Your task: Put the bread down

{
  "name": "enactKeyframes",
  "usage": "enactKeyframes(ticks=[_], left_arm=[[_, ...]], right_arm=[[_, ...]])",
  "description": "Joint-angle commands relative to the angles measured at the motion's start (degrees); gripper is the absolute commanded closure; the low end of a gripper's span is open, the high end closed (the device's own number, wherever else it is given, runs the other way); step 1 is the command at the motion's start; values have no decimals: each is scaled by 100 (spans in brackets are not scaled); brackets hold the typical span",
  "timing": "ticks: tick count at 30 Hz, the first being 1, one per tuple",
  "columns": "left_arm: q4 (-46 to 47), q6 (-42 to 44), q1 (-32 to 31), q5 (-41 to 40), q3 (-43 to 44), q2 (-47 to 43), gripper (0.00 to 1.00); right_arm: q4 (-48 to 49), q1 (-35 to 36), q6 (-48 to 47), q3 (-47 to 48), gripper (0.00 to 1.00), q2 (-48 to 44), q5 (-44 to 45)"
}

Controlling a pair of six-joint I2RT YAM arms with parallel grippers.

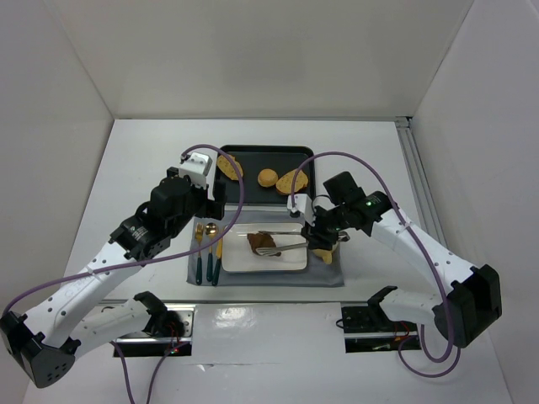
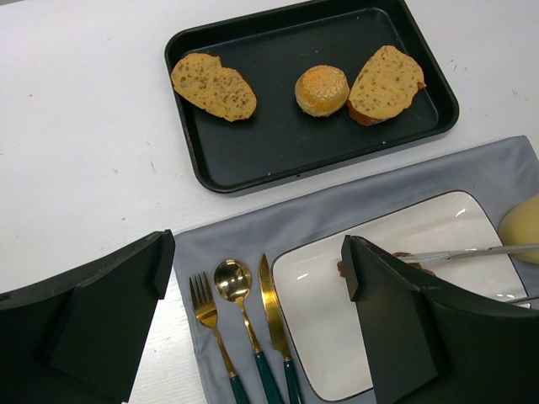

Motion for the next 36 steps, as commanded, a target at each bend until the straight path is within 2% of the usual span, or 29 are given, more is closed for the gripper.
enactKeyframes(ticks=[1,4,9,23,26,30,35,36], left_arm=[[288,88,-14,-70,-30,-107,0],[288,88,-14,-70,-30,-107,0],[288,88,-14,-70,-30,-107,0],[288,88,-14,-70,-30,-55,0],[288,88,-14,-123,-30,-55,0],[288,88,-14,-123,-83,-107,0],[288,88,-14,-123,-83,-159,0],[288,88,-14,-71,-83,-160,0]], right_arm=[[-196,-29,-138,15,47,-137,-192],[-248,-29,-199,67,41,-137,-192],[-309,-29,-199,120,39,-242,-192],[-600,-29,-51,849,39,-892,-70],[-399,-379,143,1096,39,-1050,-69],[444,-923,512,1105,40,-1243,466],[1613,-2627,994,772,40,-1034,520],[1859,-3204,1092,657,40,-1033,520]])
